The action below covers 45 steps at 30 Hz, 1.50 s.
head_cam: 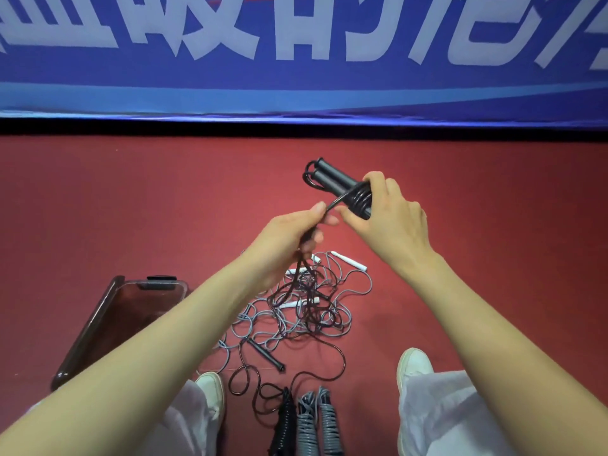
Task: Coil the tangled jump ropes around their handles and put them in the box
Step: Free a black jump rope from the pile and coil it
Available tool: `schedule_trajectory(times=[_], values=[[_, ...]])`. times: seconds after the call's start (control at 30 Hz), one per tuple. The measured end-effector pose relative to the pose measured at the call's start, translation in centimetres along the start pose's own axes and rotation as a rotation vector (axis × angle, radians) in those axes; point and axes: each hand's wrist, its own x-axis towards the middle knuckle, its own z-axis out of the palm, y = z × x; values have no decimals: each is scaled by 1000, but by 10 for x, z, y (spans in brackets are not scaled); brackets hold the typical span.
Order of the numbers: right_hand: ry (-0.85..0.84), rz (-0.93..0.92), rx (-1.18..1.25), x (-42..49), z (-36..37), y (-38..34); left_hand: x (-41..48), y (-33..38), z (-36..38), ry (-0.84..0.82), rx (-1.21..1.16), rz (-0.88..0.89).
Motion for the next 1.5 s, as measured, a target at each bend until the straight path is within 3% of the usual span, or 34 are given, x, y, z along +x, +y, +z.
schedule_trajectory(times=[0.1,0.23,0.37,0.47,0.53,0.73,1.23,1.5], values=[[33,-7,68,-1,-2,-1,3,0,-9,-53,-87,-89],[5,13,232,-3,-3,0,5,-1,-15,16,120,55],[-195,-9,479,-3,-11,5,7,-3,-20,-77,-8,22],[-437,12,781,-4,-15,10,8,-8,-22,-146,16,96],[-506,13,908,-4,-16,11,7,-10,-18,-186,14,145],[-466,139,1218,-8,-11,-8,6,-8,-4,-24,-43,302],[-515,363,1288,-12,-7,-14,4,-9,-2,48,12,265],[-574,544,1572,-7,-14,-12,4,4,-31,-203,235,194]])
